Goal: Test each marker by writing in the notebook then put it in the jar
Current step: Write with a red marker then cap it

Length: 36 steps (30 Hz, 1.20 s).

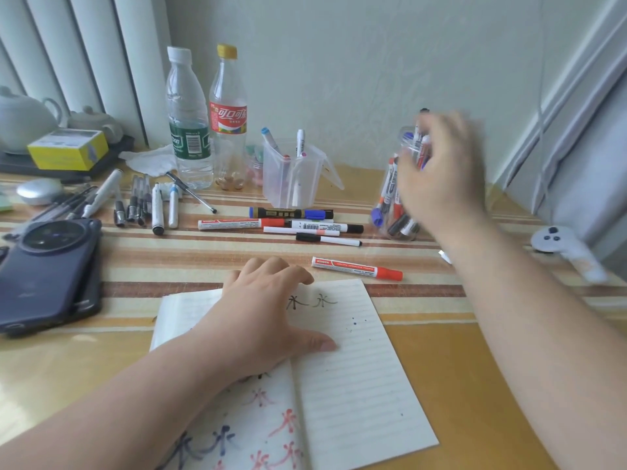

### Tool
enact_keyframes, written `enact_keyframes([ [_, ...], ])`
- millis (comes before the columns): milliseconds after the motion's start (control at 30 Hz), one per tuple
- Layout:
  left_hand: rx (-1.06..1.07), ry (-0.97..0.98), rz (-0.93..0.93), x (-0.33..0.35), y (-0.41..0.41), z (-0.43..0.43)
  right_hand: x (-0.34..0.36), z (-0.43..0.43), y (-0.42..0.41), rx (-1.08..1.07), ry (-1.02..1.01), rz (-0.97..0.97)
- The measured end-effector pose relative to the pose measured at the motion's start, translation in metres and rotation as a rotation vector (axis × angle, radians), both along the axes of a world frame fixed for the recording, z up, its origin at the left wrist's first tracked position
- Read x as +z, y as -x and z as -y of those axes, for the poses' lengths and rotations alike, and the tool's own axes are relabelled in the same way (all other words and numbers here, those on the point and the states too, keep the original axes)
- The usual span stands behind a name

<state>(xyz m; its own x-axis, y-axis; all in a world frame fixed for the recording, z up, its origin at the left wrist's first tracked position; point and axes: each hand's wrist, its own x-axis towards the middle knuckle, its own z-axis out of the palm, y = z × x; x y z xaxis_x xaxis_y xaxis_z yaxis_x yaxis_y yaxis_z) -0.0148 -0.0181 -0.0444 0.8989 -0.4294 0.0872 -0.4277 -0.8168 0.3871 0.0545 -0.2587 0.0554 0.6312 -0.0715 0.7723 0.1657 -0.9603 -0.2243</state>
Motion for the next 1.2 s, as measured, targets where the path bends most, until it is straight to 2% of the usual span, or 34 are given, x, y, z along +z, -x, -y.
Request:
enact_keyframes([
  [33,-0.006,0.015,-0.004,0.001,0.0,0.0,-0.009,-0.011,0.011,0.106,0.052,-0.16],
  [67,-0.015,0.029,-0.004,0.001,0.0,0.0,-0.017,-0.021,0.022,0.132,0.102,-0.415],
  [133,-0.023,0.043,-0.002,0.002,0.0,0.0,-0.033,-0.035,0.037,0.043,0.264,-0.9],
  [167,-0.024,0.039,0.007,0.002,0.0,0.0,-0.039,-0.038,0.04,-0.009,0.341,-1.013],
  [200,-0.023,0.027,0.024,0.003,0.0,0.0,-0.043,-0.038,0.042,-0.044,0.378,-1.045],
  [333,-0.046,-0.01,0.13,0.006,0.003,-0.002,-0.042,-0.031,0.046,-0.09,0.369,-0.947],
  [367,-0.063,0.009,0.156,0.007,0.005,-0.001,-0.041,-0.029,0.048,-0.066,0.311,-0.901],
  [400,-0.078,0.049,0.182,0.007,0.007,-0.001,-0.038,-0.028,0.051,-0.004,0.163,-0.86],
  [467,-0.083,0.179,0.219,0.009,0.011,0.0,-0.031,-0.032,0.062,0.25,-0.392,-0.84],
  [533,-0.075,0.296,0.228,0.011,0.014,0.001,-0.031,-0.039,0.074,0.528,-0.911,-0.913],
  [600,-0.085,0.348,0.225,0.013,0.015,0.001,-0.045,-0.047,0.08,0.689,-1.099,-0.948],
  [667,-0.105,0.373,0.217,0.013,0.014,0.001,-0.062,-0.058,0.083,0.776,-1.171,-0.923],
  [767,-0.105,0.367,0.21,0.012,0.013,0.001,-0.074,-0.069,0.083,0.801,-1.131,-0.816],
  [867,-0.104,0.374,0.222,0.012,0.012,0.001,-0.078,-0.066,0.081,0.831,-1.123,-0.791],
  [1033,-0.11,0.268,0.249,0.006,0.008,0.004,-0.084,-0.056,0.082,0.854,-1.199,-0.671],
  [1200,-0.208,0.303,0.173,0.013,0.014,0.006,-0.087,-0.058,0.087,0.893,-1.139,-0.669],
])
